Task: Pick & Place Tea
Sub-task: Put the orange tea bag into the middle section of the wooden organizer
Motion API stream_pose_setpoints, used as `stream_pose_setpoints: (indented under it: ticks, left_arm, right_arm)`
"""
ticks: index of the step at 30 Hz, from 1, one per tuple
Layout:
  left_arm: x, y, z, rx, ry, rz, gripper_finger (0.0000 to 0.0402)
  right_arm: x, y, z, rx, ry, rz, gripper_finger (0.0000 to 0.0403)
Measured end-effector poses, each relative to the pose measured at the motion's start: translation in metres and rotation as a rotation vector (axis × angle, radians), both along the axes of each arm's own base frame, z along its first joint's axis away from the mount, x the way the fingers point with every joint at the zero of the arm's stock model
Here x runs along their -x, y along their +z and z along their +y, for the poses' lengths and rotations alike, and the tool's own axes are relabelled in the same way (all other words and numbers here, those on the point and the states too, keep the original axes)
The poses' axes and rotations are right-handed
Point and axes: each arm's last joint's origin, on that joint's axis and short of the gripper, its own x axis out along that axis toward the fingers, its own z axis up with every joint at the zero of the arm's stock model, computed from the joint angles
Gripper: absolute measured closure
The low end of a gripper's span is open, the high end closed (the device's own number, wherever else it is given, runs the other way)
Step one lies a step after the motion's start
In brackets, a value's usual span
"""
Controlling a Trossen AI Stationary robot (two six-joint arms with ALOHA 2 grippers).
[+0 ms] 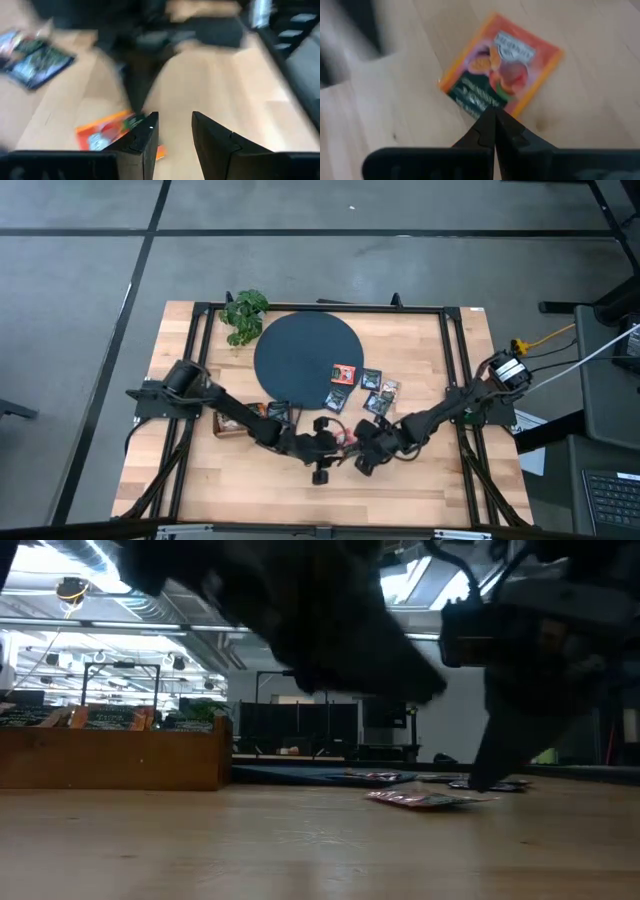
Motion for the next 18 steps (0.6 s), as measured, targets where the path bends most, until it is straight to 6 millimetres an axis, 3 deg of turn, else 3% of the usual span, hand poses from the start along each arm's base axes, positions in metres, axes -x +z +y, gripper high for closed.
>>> stream_pose_setpoints:
  ticks: [12,18]
  left_arm:
    - [-0.012,-0.027,0.043,0.109,0.209,0.175,0.0288]
    - [-0.009,-0.036,0.047,0.13,0.215,0.247,0.0288]
  right_arm:
    - [0.007,0.0,0.012,0.022,-0.023,-0.019,0.0396]
    - [0.015,0.001,0.023,0.108,-0.031,-0.073,0.0383]
